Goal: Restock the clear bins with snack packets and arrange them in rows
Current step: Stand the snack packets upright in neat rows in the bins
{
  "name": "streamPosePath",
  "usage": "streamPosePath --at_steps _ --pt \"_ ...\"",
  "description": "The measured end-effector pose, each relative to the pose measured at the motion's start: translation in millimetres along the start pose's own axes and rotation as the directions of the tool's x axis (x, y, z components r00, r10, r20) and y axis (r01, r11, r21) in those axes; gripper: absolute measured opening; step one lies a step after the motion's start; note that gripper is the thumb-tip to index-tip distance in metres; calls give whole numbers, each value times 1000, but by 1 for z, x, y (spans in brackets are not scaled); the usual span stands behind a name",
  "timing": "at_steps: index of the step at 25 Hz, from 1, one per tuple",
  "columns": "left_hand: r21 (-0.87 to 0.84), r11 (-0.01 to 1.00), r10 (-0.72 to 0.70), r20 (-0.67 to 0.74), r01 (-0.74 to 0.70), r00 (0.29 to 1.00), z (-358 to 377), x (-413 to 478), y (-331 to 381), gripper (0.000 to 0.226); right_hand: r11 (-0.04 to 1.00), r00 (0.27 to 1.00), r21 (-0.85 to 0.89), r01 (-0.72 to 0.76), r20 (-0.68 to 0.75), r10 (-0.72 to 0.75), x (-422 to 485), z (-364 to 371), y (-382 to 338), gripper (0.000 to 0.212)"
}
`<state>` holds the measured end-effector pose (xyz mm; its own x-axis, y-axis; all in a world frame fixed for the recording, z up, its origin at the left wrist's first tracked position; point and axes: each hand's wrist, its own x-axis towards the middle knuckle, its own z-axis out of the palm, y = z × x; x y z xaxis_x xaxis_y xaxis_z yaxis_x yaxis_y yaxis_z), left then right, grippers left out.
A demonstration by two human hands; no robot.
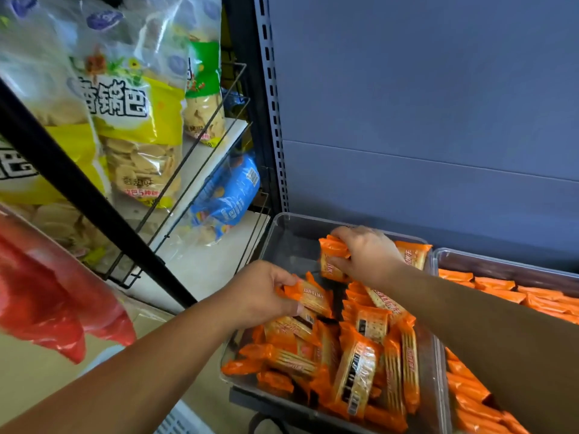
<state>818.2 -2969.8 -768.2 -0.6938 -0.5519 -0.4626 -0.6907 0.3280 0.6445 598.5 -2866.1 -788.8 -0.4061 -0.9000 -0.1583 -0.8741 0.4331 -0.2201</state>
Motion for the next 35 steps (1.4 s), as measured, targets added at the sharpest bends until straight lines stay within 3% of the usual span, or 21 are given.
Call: streamPosePath --at_steps 2,7,12,16,19,22,27,30,33,35 --pt "64 997 38 -37 -36 999 2 7 1 54 995 999 -91 46 -3 -47 5 5 0 54" --pt "135 989 80 -132 -62 988 5 16 10 28 928 991 -359 97 -56 -125 10 16 -2 58" --pt "284 956 121 -156 -73 980 12 19 22 27 907 997 -415 72 -7 -82 11 17 -3 42" --pt "110 992 81 -173 -62 982 10 22 18 38 913 996 -399 84 3 -90 10 18 -2 51" --pt "-2 998 66 -219 -68 974 10 24 14 53 897 996 -434 86 50 -72 11 14 -3 45" --pt "-100 991 64 -259 -93 964 11 26 13 48 883 995 -461 82 81 -50 10 6 -7 39" --pt "-93 986 103 -329 -140 939 10 30 14 42 963 995 -262 -58 62 77 5 -6 -1 51" --pt "-1 982 179 -352 -191 919 8 38 12 34 981 995 -168 -97 21 102 -4 -6 9 48" --pt "260 938 312 -355 -228 881 0 53 19 36 987 995 -121 -101 -15 100 -7 -3 13 41" --pt "462 862 358 -264 -208 896 -8 67 27 40 989 994 -96 -109 -28 107 -5 -2 13 39"
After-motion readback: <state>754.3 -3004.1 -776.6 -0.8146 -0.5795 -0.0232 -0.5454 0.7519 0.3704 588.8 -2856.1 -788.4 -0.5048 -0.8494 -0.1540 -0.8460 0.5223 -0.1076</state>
